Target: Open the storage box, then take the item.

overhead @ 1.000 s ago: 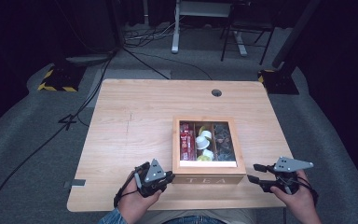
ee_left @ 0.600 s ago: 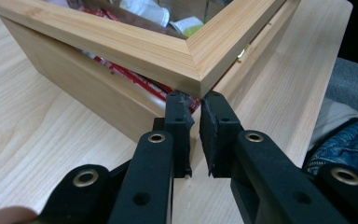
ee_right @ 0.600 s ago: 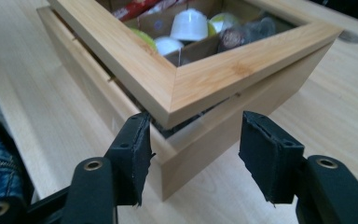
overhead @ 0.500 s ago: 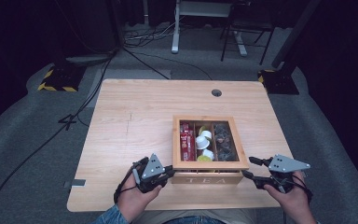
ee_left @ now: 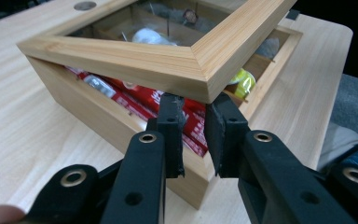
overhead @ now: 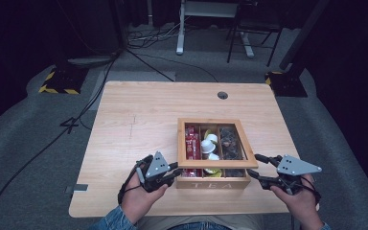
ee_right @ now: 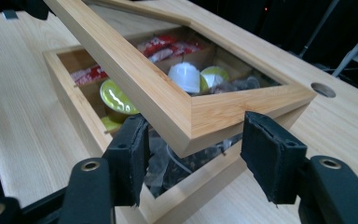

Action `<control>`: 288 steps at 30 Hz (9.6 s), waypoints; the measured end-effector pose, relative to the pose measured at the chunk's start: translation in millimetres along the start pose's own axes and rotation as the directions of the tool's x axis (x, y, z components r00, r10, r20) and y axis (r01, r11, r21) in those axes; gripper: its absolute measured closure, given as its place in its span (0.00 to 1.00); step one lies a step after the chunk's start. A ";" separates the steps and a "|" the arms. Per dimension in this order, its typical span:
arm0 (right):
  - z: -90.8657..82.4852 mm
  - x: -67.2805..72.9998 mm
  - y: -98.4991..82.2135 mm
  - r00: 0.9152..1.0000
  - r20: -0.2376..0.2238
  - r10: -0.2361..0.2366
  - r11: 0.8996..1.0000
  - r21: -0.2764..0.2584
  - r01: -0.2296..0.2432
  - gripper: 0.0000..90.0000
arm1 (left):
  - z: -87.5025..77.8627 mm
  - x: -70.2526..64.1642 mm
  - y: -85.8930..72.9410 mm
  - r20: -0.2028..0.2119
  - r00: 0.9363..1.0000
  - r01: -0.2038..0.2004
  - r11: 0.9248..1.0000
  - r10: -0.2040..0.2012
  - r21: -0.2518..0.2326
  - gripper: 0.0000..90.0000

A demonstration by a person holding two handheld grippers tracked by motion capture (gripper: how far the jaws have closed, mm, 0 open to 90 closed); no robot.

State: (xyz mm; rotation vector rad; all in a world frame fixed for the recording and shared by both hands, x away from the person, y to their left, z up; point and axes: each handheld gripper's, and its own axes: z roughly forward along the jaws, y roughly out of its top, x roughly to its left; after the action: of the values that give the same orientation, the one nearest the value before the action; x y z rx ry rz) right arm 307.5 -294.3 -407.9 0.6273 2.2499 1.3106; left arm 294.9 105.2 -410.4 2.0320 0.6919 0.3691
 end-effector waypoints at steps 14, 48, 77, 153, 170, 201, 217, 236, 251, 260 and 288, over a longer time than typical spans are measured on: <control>-2.2 -14.9 30.2 0.998 0.035 -0.050 0.996 -0.075 0.052 0.49 | -1.6 12.6 24.3 -0.057 0.998 0.006 0.999 -0.009 -0.049 0.72; 29.8 -80.4 111.8 0.999 0.036 -0.033 0.985 -0.170 0.038 0.51 | -20.1 51.0 15.5 -0.210 0.977 0.034 0.998 -0.044 -0.052 0.54; 84.5 -143.0 141.0 0.986 0.125 0.115 0.979 -0.184 -0.090 0.48 | -17.2 70.5 -12.5 -0.181 0.981 0.080 0.997 -0.075 0.018 0.46; 69.9 -114.0 123.9 0.972 -0.010 0.234 0.970 -0.059 -0.234 0.33 | -15.6 87.6 -43.4 -0.159 0.982 0.118 0.988 -0.101 0.100 0.44; 71.4 -59.2 108.4 0.969 -0.084 0.233 0.972 0.001 -0.234 0.38 | -22.7 87.7 -63.2 -0.176 0.977 0.142 0.981 -0.118 0.131 0.42; 163.6 23.9 97.4 0.966 -0.178 0.190 0.940 0.317 -0.126 0.56 | -23.8 101.5 -105.8 -0.222 0.965 0.189 0.959 -0.141 0.211 0.41; 183.7 42.0 84.3 0.978 -0.130 0.165 0.912 0.397 -0.101 0.54 | -11.5 103.1 -112.2 -0.215 0.967 0.184 0.959 -0.137 0.214 0.38; 193.2 57.1 83.3 0.987 -0.113 0.116 0.912 0.406 -0.061 0.51 | -8.3 101.1 -112.5 -0.207 0.969 0.176 0.964 -0.133 0.201 0.37; 195.8 62.7 84.2 0.990 -0.095 0.106 0.901 0.431 -0.055 0.65 | -8.1 100.4 -112.1 -0.206 0.970 0.174 0.963 -0.131 0.204 0.37; 194.7 63.1 86.1 0.989 -0.092 0.116 0.889 0.454 -0.062 0.85 | -7.8 100.3 -112.0 -0.204 0.971 0.168 0.964 -0.126 0.205 0.37; 143.8 36.1 120.8 0.978 -0.090 0.189 0.953 0.256 -0.161 0.89 | -6.1 106.0 -111.3 -0.185 0.974 0.166 0.965 -0.129 0.205 0.35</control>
State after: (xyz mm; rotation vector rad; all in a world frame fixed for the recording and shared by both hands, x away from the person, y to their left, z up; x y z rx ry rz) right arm 382.8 -122.6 -370.2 0.8792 2.5244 1.1801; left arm 339.8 219.3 -503.2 2.1554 1.0235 0.3964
